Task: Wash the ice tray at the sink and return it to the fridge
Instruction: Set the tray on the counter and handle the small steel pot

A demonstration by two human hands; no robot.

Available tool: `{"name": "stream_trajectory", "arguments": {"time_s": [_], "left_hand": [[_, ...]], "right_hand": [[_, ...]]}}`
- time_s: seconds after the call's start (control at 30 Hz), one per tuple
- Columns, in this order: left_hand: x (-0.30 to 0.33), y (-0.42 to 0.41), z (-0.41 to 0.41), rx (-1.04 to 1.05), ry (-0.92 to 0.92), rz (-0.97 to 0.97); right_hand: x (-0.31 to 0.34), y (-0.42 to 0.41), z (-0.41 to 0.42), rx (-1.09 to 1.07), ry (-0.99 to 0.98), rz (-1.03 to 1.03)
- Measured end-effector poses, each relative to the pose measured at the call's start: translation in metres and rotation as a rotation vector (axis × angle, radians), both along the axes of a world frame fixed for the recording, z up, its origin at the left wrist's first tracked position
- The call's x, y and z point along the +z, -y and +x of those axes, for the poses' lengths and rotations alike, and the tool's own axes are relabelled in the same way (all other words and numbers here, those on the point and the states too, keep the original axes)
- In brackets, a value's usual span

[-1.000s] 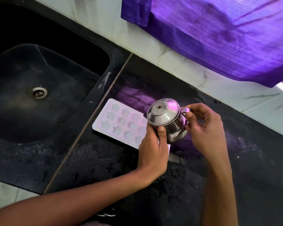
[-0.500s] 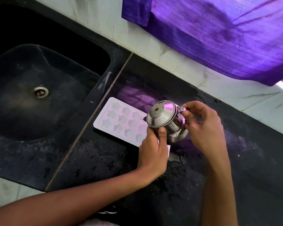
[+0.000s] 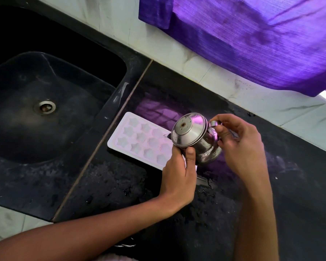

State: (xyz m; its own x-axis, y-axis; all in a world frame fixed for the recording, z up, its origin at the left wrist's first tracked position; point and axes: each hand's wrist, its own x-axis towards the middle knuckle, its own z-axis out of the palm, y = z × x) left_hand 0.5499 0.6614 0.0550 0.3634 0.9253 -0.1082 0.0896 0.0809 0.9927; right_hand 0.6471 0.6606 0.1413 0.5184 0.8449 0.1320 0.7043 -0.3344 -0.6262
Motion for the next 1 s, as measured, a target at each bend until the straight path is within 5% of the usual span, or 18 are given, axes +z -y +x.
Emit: {"name": "stream_trajectory", "arguments": {"time_s": [1.0], "left_hand": [[-0.004,0.02,0.0,0.041,-0.04,0.082]], "right_hand": [[-0.008,0.001,0.006,0.058,-0.016,0.034]]}}
